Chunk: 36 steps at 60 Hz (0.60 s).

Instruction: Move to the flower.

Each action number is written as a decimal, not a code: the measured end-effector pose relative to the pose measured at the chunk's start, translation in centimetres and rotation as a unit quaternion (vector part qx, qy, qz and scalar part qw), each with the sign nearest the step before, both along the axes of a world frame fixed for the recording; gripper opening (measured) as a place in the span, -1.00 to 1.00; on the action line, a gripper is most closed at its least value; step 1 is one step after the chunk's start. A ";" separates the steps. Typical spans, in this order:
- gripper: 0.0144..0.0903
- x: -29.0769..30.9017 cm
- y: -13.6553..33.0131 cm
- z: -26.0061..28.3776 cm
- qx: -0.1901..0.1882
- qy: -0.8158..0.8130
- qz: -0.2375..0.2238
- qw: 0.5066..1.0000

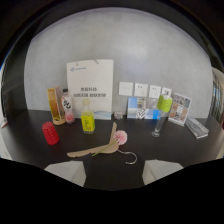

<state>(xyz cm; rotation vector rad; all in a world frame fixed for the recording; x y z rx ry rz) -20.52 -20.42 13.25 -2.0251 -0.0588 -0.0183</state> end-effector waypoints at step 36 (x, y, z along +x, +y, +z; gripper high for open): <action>0.86 1.4 13.3 -8.5 -0.074 0.009 0.013 0.997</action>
